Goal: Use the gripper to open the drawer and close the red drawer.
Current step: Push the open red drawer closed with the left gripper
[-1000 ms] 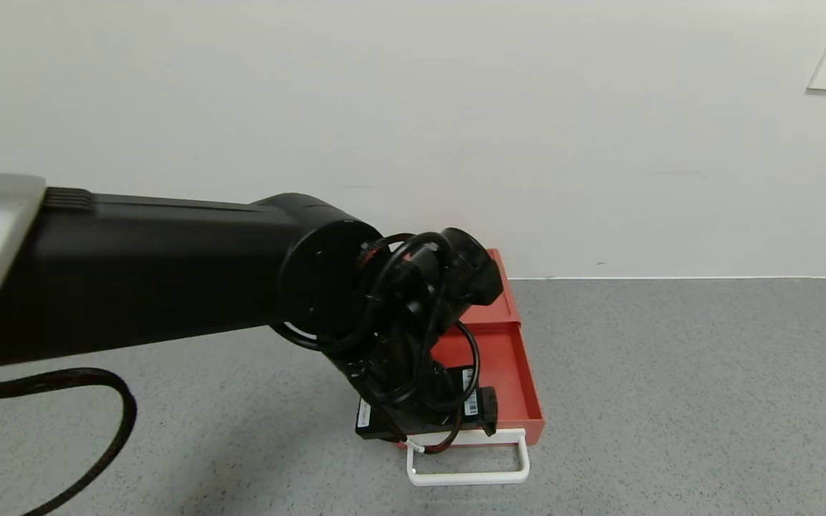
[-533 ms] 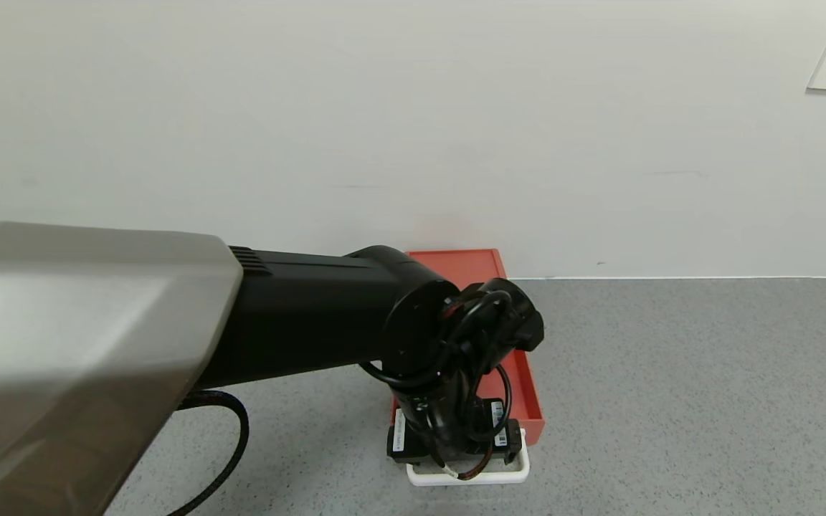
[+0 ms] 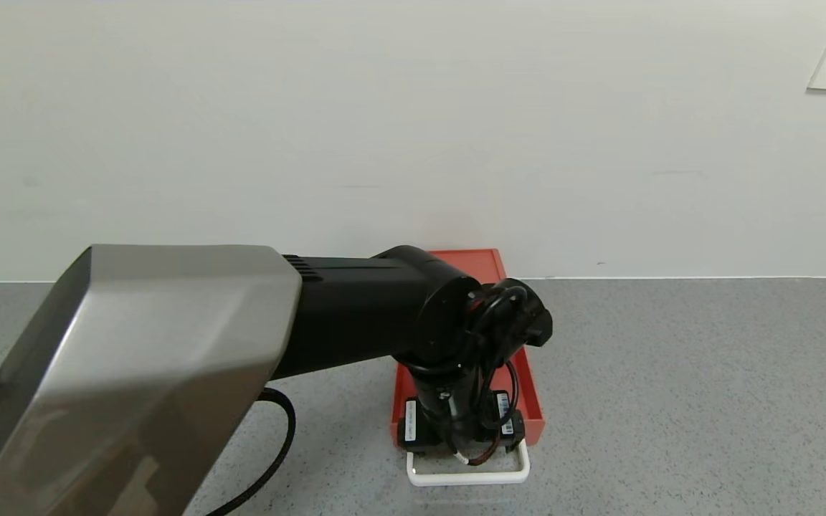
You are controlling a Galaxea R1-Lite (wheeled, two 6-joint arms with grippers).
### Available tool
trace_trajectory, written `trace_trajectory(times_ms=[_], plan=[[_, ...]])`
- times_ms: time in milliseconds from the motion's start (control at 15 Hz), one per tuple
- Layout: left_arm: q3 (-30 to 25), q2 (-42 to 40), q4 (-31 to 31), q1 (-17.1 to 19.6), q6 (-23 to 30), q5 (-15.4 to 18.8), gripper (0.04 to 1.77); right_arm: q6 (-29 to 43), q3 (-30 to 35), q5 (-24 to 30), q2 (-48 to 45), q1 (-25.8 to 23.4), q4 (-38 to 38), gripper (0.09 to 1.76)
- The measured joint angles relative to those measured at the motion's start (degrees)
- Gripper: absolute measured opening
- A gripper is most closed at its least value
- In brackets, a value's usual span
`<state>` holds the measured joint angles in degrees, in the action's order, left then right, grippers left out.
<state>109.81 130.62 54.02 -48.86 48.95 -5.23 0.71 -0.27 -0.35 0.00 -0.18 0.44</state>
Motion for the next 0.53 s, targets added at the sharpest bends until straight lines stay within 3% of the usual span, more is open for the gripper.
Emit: trace_trajectory(times_ms=[533], plan=[[3.0, 3.6, 0.0, 1.0, -0.2, -3.0, 1.75, 0.0, 0.0, 0.0, 0.0, 0.0, 0.0, 1.71]])
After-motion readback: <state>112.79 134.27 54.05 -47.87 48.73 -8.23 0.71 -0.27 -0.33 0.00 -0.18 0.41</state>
